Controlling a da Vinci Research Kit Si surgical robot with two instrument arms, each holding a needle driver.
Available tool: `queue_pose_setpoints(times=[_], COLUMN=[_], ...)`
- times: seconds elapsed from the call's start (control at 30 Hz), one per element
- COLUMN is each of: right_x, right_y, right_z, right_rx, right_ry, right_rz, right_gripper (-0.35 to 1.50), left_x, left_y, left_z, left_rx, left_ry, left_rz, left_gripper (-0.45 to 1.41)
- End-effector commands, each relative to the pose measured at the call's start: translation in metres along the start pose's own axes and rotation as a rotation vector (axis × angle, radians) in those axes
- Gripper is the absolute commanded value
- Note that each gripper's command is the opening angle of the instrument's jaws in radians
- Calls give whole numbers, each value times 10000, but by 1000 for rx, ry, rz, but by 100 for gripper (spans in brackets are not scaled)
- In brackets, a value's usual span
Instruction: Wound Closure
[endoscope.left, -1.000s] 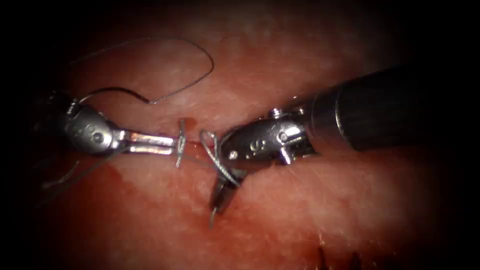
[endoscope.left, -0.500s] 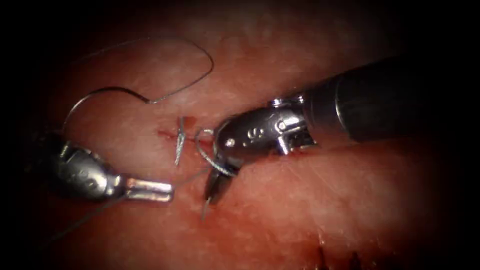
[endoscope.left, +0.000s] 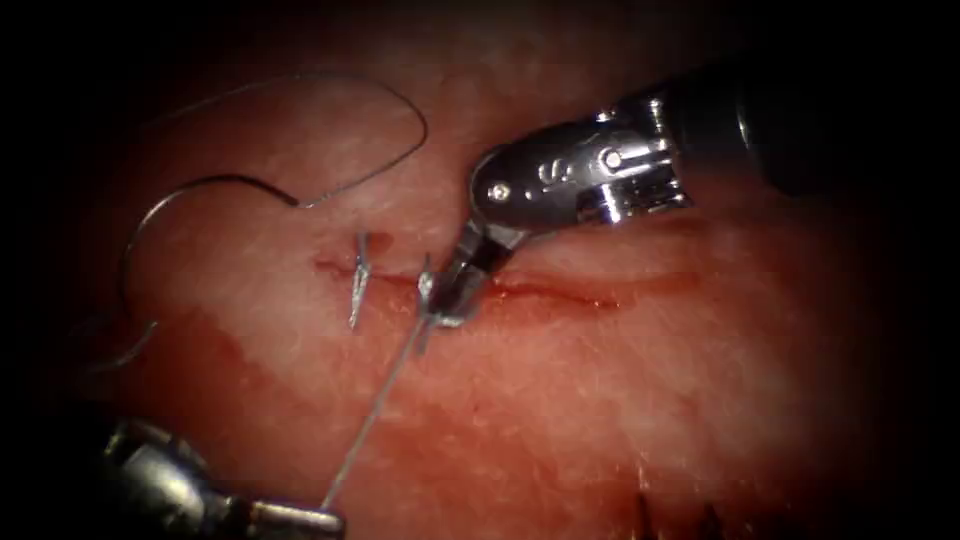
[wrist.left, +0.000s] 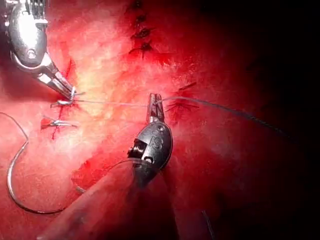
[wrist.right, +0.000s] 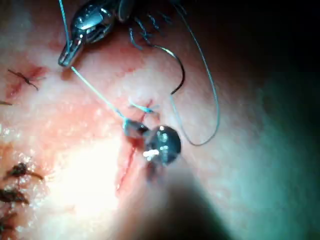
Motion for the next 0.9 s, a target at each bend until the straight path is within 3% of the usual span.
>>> queue_pose_setpoints(times=[0.03, 0.3, 0.9], right_x=[-7, -28, -30], right_y=[8, 24, 31], right_z=[5, -18, -21], right_rx=[-26, -154, -333], right_ry=[-2, -13, 71], right_rz=[29, 120, 274], right_gripper=[-35, -35, -35], left_x=[-6, -6, -2], left_y=[16, 44, 94], left_z=[4, 9, 13], left_rx=[-2, -13, -36], left_ry=[0, -1, 1], left_rz=[-10, -20, -34], left_gripper=[-45, -45, -45])
